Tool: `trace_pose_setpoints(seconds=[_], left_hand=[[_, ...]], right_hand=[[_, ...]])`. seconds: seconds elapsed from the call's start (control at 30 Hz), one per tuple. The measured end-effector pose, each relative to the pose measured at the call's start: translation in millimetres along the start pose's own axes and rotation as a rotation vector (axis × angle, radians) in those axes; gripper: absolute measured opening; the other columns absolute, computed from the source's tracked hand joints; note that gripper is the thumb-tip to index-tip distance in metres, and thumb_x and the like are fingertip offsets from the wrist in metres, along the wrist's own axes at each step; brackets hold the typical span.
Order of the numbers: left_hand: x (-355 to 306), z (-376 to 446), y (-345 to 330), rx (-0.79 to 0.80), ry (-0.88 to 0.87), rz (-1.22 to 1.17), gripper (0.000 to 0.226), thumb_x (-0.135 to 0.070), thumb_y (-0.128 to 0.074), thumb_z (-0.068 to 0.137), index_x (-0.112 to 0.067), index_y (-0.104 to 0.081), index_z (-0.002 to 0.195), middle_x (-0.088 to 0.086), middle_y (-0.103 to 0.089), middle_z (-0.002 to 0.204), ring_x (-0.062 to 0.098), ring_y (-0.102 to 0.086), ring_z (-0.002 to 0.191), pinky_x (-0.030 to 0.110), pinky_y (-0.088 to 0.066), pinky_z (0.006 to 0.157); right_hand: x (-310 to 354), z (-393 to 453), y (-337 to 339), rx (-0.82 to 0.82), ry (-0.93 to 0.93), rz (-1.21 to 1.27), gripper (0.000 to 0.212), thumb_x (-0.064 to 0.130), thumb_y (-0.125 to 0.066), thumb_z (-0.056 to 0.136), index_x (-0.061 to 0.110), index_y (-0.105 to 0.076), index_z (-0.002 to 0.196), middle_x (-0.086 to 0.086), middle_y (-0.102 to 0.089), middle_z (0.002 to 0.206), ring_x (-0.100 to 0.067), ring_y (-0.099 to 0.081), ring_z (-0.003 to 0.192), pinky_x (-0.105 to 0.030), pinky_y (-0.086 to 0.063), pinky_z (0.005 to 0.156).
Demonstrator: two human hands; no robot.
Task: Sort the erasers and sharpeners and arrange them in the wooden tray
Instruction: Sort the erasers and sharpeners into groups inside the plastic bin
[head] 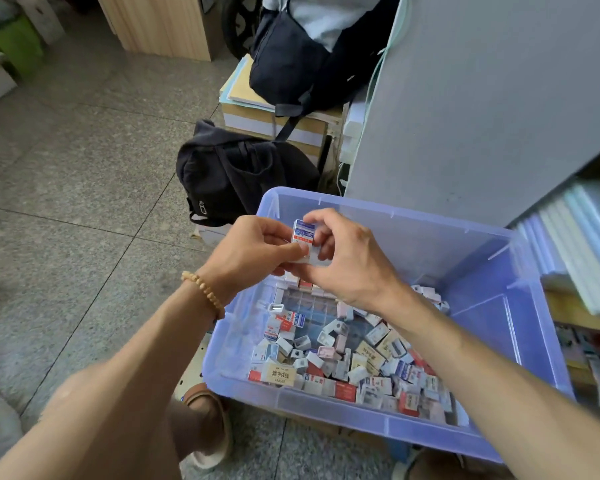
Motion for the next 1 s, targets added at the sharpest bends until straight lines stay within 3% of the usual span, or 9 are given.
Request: trace_pose_setpoints(seconds=[0.13,0.27,0.4,0.53,0.6,0.73,0.8,0.9,1.0], left_hand=[[0.1,6.7,-21.8,0.048,-0.027,0.124,0.011,-0.022,-0.073,0.087,-0.012,-0.071,0.089,0.005,-0.075,0.074,0.008,-0.068,0.065,0.018,-0.05,0.058],[-3.7,9.1,-26.7,-0.021,-0.142,0.421,0.013,-0.032,-0.071,0.087,-0.019,-0.067,0.086,-0.008,-0.067,0.068,-0.001,-0.06,0.058,0.012,-0.048,0.056],[2.1,8.2,-41.5,0.024,-0.205,0.615,0.015,-0.031,-0.07,0.085,-0.018,-0.066,0.091,-0.011,-0.065,0.074,0.007,-0.063,0.071,0.028,-0.055,0.071],[15.3,4.5,-63.5,0.152,-0.219,0.625,0.017,-0.031,-0.069,0.086,-0.016,-0.068,0.093,-0.009,-0.067,0.078,0.007,-0.063,0.075,0.026,-0.052,0.072],[21.6,0.6,-70.5,0.199,-0.214,0.61,0.016,-0.031,-0.069,0.086,-0.018,-0.068,0.095,-0.009,-0.067,0.079,0.005,-0.062,0.074,0.021,-0.05,0.069],[30.5,-5.5,-73.1,0.213,-0.199,0.542,0.012,-0.03,-0.07,0.086,-0.022,-0.067,0.093,-0.012,-0.066,0.078,0.0,-0.06,0.074,0.012,-0.046,0.066],[34.3,-7.2,-71.6,0.203,-0.188,0.502,0.01,-0.029,-0.071,0.086,-0.024,-0.066,0.092,-0.012,-0.066,0.077,0.0,-0.061,0.073,0.011,-0.045,0.066],[41.5,-8.4,-68.4,0.191,-0.17,0.488,0.01,-0.031,-0.072,0.086,-0.023,-0.067,0.091,-0.011,-0.067,0.076,0.001,-0.063,0.073,0.011,-0.046,0.065],[48.9,-8.9,-65.4,0.185,-0.147,0.466,0.01,-0.03,-0.071,0.086,-0.023,-0.067,0.091,-0.012,-0.068,0.075,0.002,-0.064,0.073,0.012,-0.046,0.064]], right_hand=[[-30.4,-5.4,6.4,0.007,-0.088,0.031,0.057,0.036,-0.089,0.068,0.021,-0.058,0.113,0.007,-0.055,0.083,-0.004,-0.049,0.066,-0.026,-0.048,0.065],[-86.6,-1.9,3.3,0.089,-0.23,-0.119,0.059,0.043,-0.088,0.07,0.022,-0.055,0.115,0.008,-0.058,0.084,-0.011,-0.057,0.077,-0.029,-0.045,0.067],[-135.6,1.6,-35.5,0.281,-0.297,-0.324,0.061,0.042,-0.083,0.075,0.02,-0.052,0.123,0.005,-0.064,0.105,-0.017,-0.062,0.094,-0.035,-0.051,0.08],[-150.8,13.3,-72.0,0.299,-0.257,-0.307,0.059,0.043,-0.081,0.074,0.017,-0.054,0.12,-0.003,-0.068,0.107,-0.024,-0.064,0.091,-0.033,-0.051,0.074],[-149.5,17.9,-84.5,0.302,-0.208,-0.341,0.052,0.038,-0.076,0.078,0.016,-0.055,0.12,-0.006,-0.069,0.104,-0.027,-0.064,0.088,-0.031,-0.042,0.067],[-156.7,20.4,-106.1,0.33,-0.208,-0.436,0.039,0.034,-0.067,0.087,0.019,-0.051,0.119,0.0,-0.062,0.086,-0.018,-0.051,0.065,-0.029,-0.035,0.059],[-163.8,19.5,-114.2,0.345,-0.225,-0.44,0.044,0.037,-0.069,0.086,0.021,-0.051,0.123,0.002,-0.063,0.088,-0.018,-0.054,0.067,-0.029,-0.039,0.059],[-170.6,14.5,-119.8,0.353,-0.223,-0.449,0.054,0.042,-0.072,0.084,0.021,-0.051,0.129,-0.003,-0.07,0.1,-0.027,-0.064,0.081,-0.037,-0.053,0.07],[-171.8,11.2,-118.8,0.304,-0.212,-0.41,0.053,0.042,-0.072,0.083,0.02,-0.048,0.125,-0.002,-0.07,0.1,-0.026,-0.065,0.079,-0.036,-0.053,0.067]])
Point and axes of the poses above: each hand's wrist, its own z-axis towards the middle knuckle, its own y-axis out of the back of the hand, x = y × z, the point moved 9 cm from there along z, towards the middle knuckle
